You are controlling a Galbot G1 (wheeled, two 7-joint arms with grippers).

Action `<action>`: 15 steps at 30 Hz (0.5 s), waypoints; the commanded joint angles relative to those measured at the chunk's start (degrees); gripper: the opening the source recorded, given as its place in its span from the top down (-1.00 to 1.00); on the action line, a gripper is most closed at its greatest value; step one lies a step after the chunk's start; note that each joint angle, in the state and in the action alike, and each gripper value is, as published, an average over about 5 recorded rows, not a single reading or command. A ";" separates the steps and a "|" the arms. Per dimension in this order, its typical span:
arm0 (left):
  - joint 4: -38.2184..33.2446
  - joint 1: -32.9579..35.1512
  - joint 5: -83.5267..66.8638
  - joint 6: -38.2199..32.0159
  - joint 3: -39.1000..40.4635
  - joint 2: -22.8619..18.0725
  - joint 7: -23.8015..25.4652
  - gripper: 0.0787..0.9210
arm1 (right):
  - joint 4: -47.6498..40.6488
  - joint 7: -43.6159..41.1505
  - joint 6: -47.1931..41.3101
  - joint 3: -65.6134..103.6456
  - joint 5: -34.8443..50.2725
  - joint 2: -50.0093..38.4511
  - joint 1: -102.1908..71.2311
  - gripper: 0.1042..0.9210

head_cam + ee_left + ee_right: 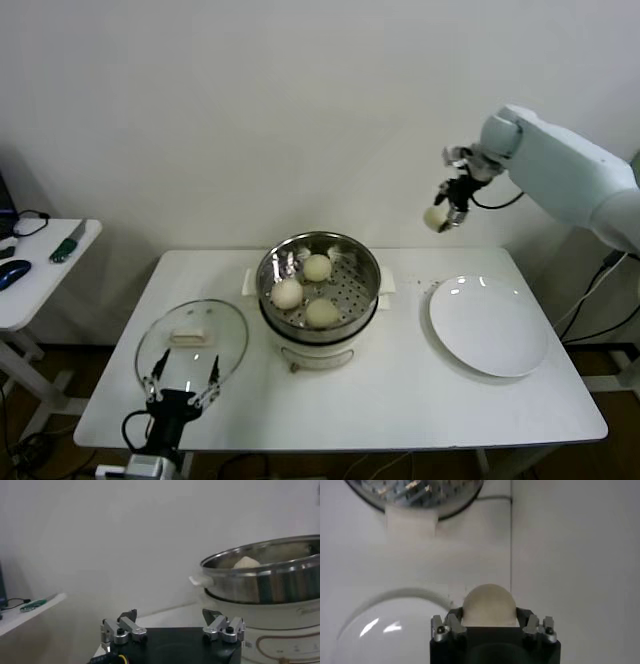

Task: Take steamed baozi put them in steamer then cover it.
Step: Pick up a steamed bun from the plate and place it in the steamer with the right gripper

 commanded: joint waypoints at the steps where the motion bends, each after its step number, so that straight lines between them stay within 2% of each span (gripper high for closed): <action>1: -1.82 0.35 -0.97 1.07 2.35 1.53 0.57 -0.77 | 14.68 4.54 -9.31 -21.47 28.85 5.84 12.58 -0.48; 7: -2.02 -0.19 -0.69 1.20 3.54 2.04 0.74 -0.77 | 19.26 7.61 -11.09 -25.19 33.18 9.16 12.16 -0.49; 15: -1.63 0.23 -0.54 0.64 3.40 2.70 0.87 -0.77 | 18.89 8.61 -11.40 -27.07 33.36 14.03 8.89 -0.49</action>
